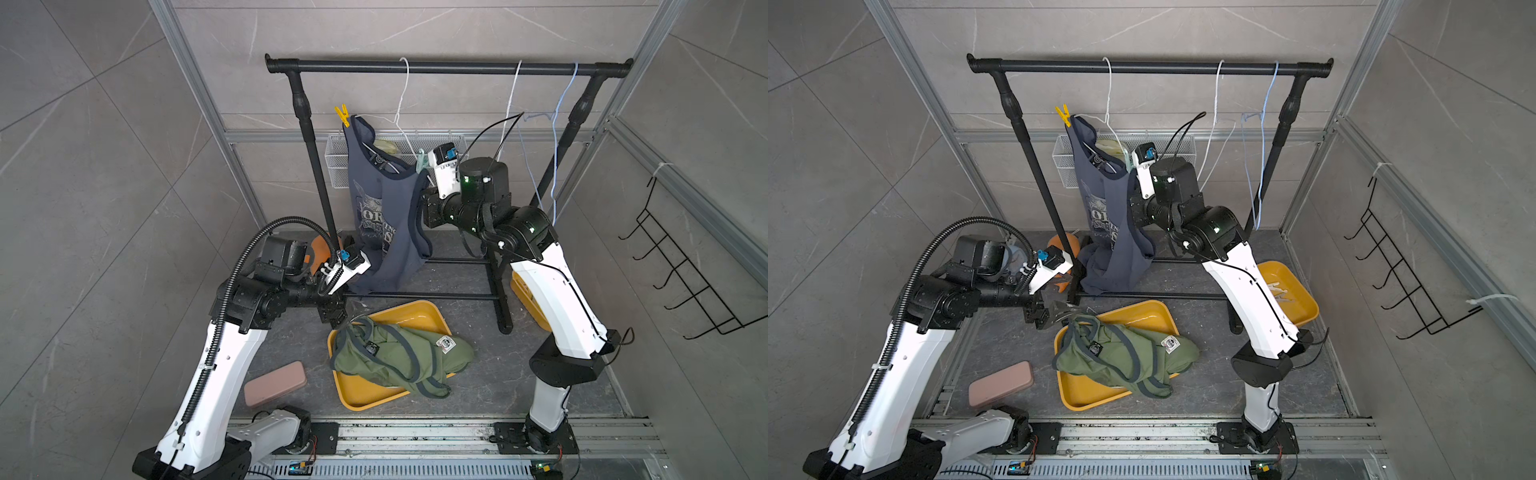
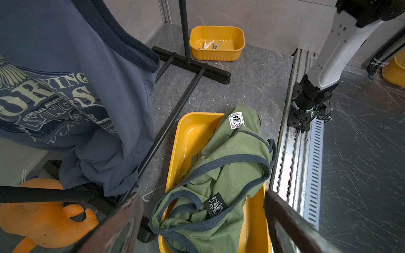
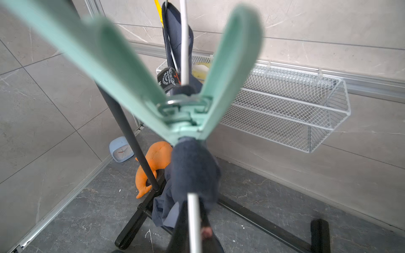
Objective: Remove the clothespins securing tank tops to the hanger
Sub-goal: Pick up the hanger from the clothesline.
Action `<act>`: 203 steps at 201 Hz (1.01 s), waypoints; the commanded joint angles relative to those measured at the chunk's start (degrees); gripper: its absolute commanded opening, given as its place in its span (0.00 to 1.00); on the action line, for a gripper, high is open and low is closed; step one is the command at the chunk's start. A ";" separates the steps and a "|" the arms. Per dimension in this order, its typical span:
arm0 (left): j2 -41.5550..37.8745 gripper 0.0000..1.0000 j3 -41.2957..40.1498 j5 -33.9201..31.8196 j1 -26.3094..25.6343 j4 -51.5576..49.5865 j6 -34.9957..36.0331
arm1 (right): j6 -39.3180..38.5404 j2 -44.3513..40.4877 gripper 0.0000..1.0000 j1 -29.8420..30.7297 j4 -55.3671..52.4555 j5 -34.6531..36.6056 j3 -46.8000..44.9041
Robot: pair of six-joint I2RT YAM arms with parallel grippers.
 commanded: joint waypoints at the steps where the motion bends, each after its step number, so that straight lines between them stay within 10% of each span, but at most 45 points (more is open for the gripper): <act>1: 0.16 0.89 0.26 1.92 0.23 0.59 1.08 | -2.54 -5.10 0.00 0.25 8.09 -0.67 -1.61; 80: 0.00 0.89 1.58 2.35 0.23 -0.05 0.92 | -3.83 -2.01 0.00 0.27 5.36 -0.49 9.00; 203: -0.61 0.89 2.79 2.61 0.22 -3.06 3.23 | -6.56 -12.89 0.00 0.25 -1.37 -0.99 -2.27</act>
